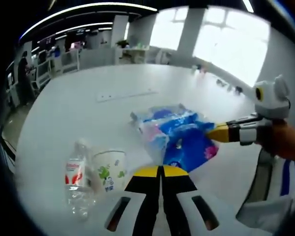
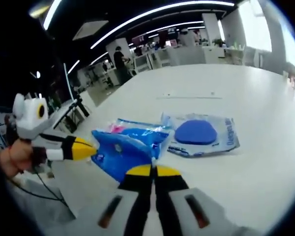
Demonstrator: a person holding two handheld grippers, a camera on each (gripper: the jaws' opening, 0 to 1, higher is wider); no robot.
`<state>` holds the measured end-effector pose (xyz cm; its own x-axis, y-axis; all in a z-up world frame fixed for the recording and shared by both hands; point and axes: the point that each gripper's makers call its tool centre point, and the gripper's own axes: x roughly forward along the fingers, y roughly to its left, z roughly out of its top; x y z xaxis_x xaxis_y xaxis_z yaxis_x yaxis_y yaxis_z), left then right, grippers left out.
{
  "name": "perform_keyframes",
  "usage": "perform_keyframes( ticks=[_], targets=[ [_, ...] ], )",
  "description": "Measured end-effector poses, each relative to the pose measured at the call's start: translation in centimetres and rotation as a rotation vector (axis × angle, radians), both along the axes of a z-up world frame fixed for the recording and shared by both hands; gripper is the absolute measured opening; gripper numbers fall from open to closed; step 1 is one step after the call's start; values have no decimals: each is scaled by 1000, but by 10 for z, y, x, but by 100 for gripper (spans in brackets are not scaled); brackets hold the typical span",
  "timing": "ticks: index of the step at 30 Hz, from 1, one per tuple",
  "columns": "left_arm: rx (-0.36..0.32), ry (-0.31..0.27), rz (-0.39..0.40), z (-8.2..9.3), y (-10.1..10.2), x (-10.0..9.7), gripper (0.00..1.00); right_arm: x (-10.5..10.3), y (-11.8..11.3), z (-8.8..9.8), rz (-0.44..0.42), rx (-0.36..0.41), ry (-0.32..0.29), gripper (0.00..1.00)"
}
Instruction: Arrange the tabletop items into an orderly group along one side of the table until the central work area is clear of visible clutter.
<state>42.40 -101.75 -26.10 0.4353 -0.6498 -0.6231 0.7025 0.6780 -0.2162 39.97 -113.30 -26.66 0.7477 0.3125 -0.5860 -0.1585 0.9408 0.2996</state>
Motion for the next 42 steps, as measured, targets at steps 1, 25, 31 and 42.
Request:
perform_keyframes(
  ticks=[1,25,31,42],
  targets=[
    [-2,-2,-1,2,-1,0,0,0,-1,1,0,0,-1,0],
    [-50,-71,-96,53,-70,2,0,-4,-66,55,-71,-17,-88,0],
    [-57,-91,-129,64,-93,6,0,-3,-90,67,-95,-29,-109,0],
    [-73,-110,-196,81,-141,12,0,-1,-134,84,-142,-52,-134,0]
  ],
)
